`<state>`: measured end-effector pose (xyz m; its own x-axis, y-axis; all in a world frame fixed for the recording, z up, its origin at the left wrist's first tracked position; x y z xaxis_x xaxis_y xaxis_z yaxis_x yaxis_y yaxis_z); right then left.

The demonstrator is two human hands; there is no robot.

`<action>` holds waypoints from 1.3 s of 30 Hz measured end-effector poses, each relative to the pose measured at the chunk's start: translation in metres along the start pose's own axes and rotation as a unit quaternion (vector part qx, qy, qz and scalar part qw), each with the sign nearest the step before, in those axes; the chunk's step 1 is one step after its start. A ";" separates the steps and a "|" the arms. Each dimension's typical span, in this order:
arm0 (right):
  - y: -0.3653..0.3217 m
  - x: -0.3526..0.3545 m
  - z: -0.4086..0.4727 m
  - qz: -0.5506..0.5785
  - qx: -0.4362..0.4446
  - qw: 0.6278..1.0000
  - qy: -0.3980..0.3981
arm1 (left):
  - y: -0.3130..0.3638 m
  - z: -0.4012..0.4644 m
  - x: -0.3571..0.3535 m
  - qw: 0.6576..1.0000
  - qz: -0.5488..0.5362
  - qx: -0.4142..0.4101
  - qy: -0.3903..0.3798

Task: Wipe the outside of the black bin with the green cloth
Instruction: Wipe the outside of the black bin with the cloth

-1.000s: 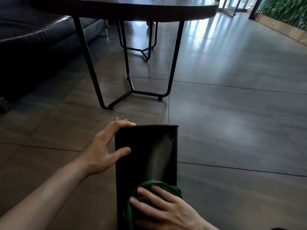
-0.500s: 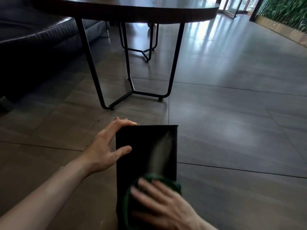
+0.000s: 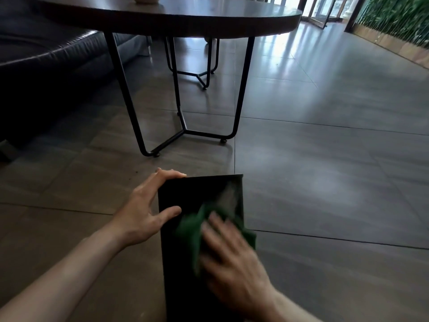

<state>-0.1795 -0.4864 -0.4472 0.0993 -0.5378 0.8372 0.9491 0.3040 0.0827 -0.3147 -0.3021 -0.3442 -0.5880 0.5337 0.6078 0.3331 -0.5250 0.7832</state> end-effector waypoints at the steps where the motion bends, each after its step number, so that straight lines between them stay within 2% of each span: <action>1: -0.019 -0.006 -0.019 -0.050 0.091 0.994 -0.043 | -0.001 -0.001 0.001 1.000 -0.001 0.002 -0.001; 3: -0.026 -0.009 -0.041 -0.126 0.201 0.968 -0.086 | -0.002 -0.001 -0.001 1.000 -0.008 0.000 -0.011; 4: -0.016 -0.004 -0.037 -0.108 0.199 0.971 -0.081 | -0.002 -0.001 -0.002 1.000 -0.013 -0.001 -0.014; 5: -0.004 0.002 -0.026 -0.060 0.160 0.984 -0.058 | -0.002 -0.001 -0.003 1.000 -0.018 -0.002 -0.015; 7: 0.027 0.020 0.007 0.029 -0.011 0.999 0.015 | -0.003 0.000 -0.003 0.999 -0.029 0.000 -0.013; 9: 0.054 0.031 0.038 0.056 -0.191 0.977 0.076 | -0.004 -0.001 -0.002 1.000 -0.028 0.004 -0.013; 10: 0.057 0.032 0.048 0.057 -0.243 0.964 0.087 | -0.005 -0.001 -0.002 1.000 -0.025 0.008 -0.011; 11: 0.052 0.029 0.052 0.052 -0.256 0.961 0.087 | -0.006 -0.002 0.000 1.000 -0.021 0.012 -0.008; 13: 0.021 0.016 0.038 0.029 -0.163 0.984 0.064 | -0.009 -0.002 0.002 1.000 -0.009 0.015 -0.004; 15: -0.022 -0.001 0.003 0.007 0.004 1.000 -0.001 | -0.013 -0.003 0.004 1.000 -0.004 0.017 -0.004; 16: -0.034 -0.003 -0.014 -0.021 0.075 0.996 -0.044 | -0.013 -0.004 0.004 1.000 -0.009 0.018 -0.006; 18: -0.025 0.001 -0.026 -0.031 0.121 0.989 -0.077 | -0.012 -0.004 0.003 1.000 -0.023 0.010 -0.007; 19: -0.012 0.006 -0.020 -0.006 0.085 0.995 -0.056 | -0.012 -0.004 0.002 1.000 -0.025 0.006 -0.004; 21: 0.021 0.020 0.005 0.048 -0.097 0.994 0.009 | -0.014 -0.004 0.001 1.000 -0.028 0.002 0.000; 23: 0.041 0.028 0.030 0.087 -0.279 0.954 0.068 | -0.016 -0.004 0.002 1.000 -0.029 0.008 -0.001; 24: 0.038 0.028 0.037 0.098 -0.321 0.939 0.080 | -0.017 -0.005 0.002 1.000 -0.026 0.012 -0.001; 25: 0.027 0.025 0.038 0.096 -0.327 0.937 0.081 | -0.019 -0.006 0.003 1.000 -0.022 0.016 0.002; 27: -0.008 0.015 0.023 0.059 -0.234 0.969 0.060 | -0.022 -0.006 0.005 1.000 -0.010 0.020 0.005; 29: -0.043 0.009 0.001 0.037 -0.066 0.997 0.003 | -0.025 -0.007 0.006 1.000 -0.005 0.021 0.003; 30: -0.047 0.011 -0.006 0.027 -0.002 0.999 -0.030 | -0.026 -0.007 0.006 1.000 -0.010 0.021 0.001; 31: -0.040 0.014 -0.008 0.026 0.023 0.998 -0.043 | -0.025 -0.006 0.006 1.000 -0.017 0.018 0.001; 32: -0.027 0.017 -0.003 0.033 0.011 0.999 -0.025 | -0.025 -0.005 0.005 1.000 -0.022 0.015 0.002; 33: -0.011 0.021 0.005 0.048 -0.044 0.998 0.005 | -0.024 -0.006 0.004 1.000 -0.027 0.014 0.004; 34: 0.008 0.026 0.017 0.068 -0.131 0.988 0.037 | -0.022 -0.005 0.002 0.999 -0.032 0.013 0.005; 36: 0.036 0.031 0.039 0.107 -0.292 0.946 0.090 | -0.019 -0.004 0.000 0.999 -0.033 0.009 0.010; 37: 0.038 0.030 0.045 0.114 -0.333 0.931 0.096 | -0.018 -0.005 0.000 0.999 -0.030 0.006 0.015; 39: 0.018 0.020 0.041 0.085 -0.305 0.945 0.080 | -0.018 -0.005 0.001 0.999 -0.028 0.008 0.021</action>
<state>-0.1726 -0.4589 -0.4070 0.2641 -0.6493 0.7132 0.9060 -0.0866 -0.4143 -0.3246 -0.2955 -0.3589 -0.6359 0.5336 0.5576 0.3103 -0.4848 0.8177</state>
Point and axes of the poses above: each hand's wrist, its own z-axis towards the middle knuckle, its own x-axis out of the back of the hand, y = z × x, the point moved 3 cm from there along z, towards the middle knuckle, and after that the axes turned 6 degrees about x, right-handed, at the moved point
